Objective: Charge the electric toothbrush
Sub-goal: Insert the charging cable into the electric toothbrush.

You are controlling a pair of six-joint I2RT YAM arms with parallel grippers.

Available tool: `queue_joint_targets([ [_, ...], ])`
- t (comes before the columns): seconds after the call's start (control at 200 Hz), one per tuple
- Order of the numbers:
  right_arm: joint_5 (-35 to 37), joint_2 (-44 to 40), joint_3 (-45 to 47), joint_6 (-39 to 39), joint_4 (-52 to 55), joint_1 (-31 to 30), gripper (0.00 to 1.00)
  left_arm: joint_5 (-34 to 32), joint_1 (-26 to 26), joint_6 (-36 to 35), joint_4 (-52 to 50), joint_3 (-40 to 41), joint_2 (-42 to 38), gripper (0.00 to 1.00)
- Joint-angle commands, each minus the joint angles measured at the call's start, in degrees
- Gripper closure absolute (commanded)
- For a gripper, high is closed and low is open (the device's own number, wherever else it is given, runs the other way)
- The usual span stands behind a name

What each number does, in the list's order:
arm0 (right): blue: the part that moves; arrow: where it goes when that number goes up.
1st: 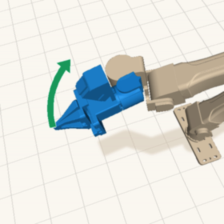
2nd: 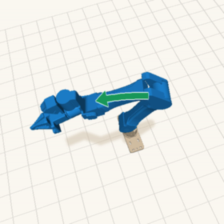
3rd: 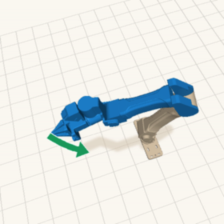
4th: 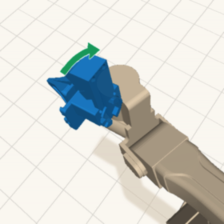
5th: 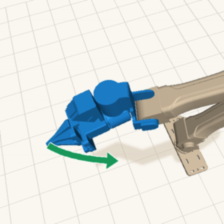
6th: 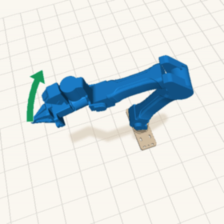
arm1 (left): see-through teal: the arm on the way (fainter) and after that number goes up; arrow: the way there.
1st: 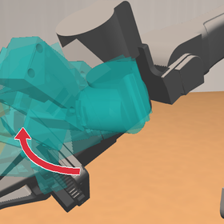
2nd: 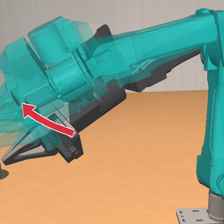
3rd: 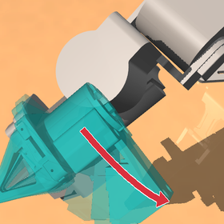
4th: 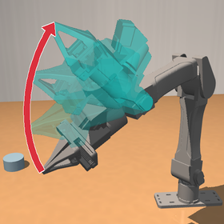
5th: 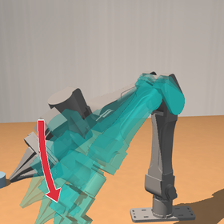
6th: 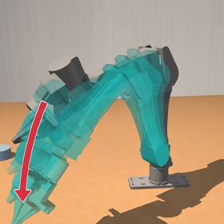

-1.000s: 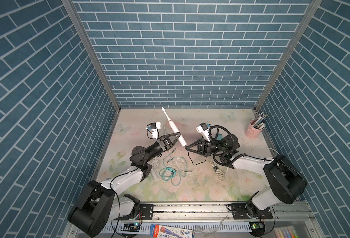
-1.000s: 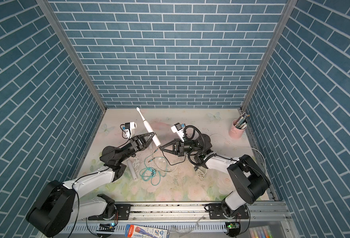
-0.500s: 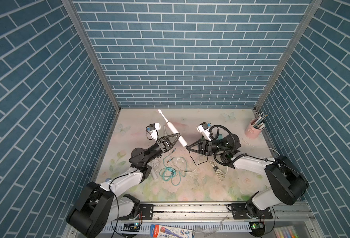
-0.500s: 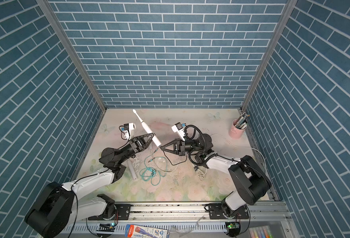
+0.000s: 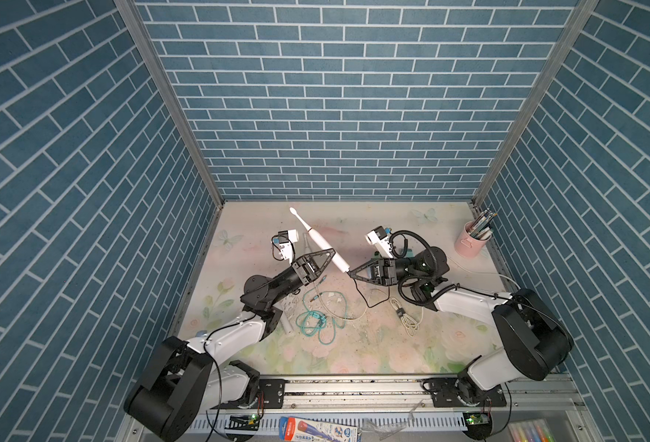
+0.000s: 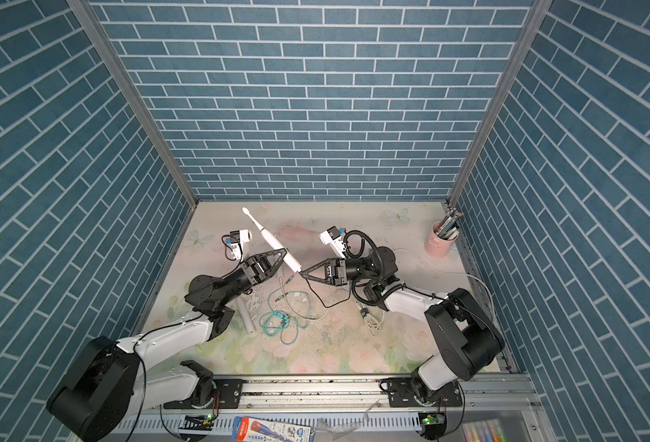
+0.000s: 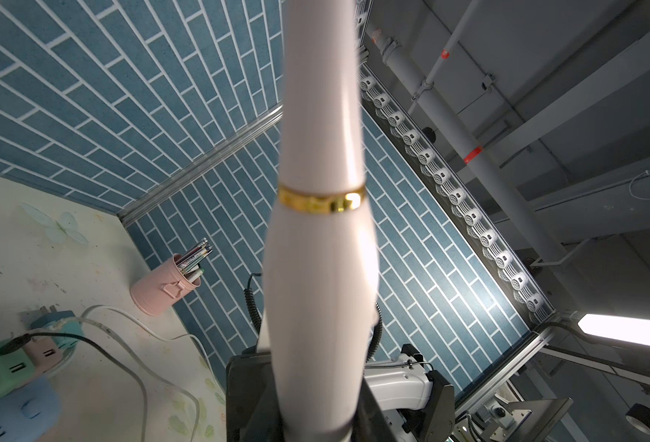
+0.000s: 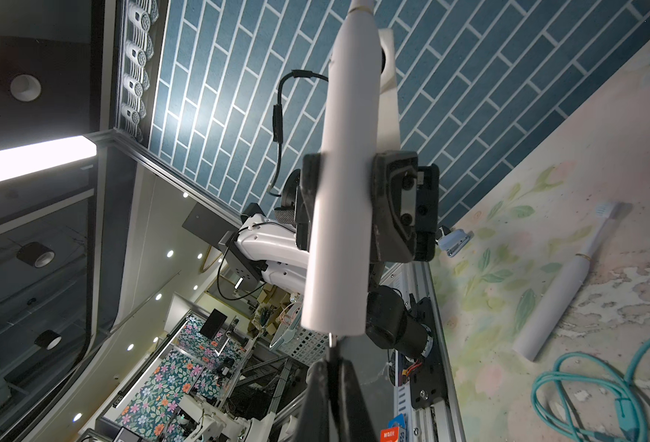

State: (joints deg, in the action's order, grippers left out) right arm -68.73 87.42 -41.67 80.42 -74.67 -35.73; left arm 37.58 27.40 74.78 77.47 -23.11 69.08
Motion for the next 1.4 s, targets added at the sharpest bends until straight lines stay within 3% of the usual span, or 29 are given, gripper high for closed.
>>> queue_joint_targets([
  [0.0,8.14,-0.4,-5.9,5.14,-4.96,1.19,1.0,14.21,2.8,-2.21,-3.54,1.52,1.74,1.0],
  [0.48,6.44,-0.75,-8.02,6.68,2.8,2.37,1.0,15.32,3.51,-3.74,-5.1,0.83,2.17,1.0],
  [1.075,7.04,0.78,-10.6,6.91,-4.85,2.49,1.0,14.05,7.38,-4.97,-4.14,1.36,4.57,1.0],
  [1.39,8.75,0.34,-12.19,7.9,0.74,2.76,1.0,14.27,8.49,-7.29,-6.93,1.67,4.13,1.0],
])
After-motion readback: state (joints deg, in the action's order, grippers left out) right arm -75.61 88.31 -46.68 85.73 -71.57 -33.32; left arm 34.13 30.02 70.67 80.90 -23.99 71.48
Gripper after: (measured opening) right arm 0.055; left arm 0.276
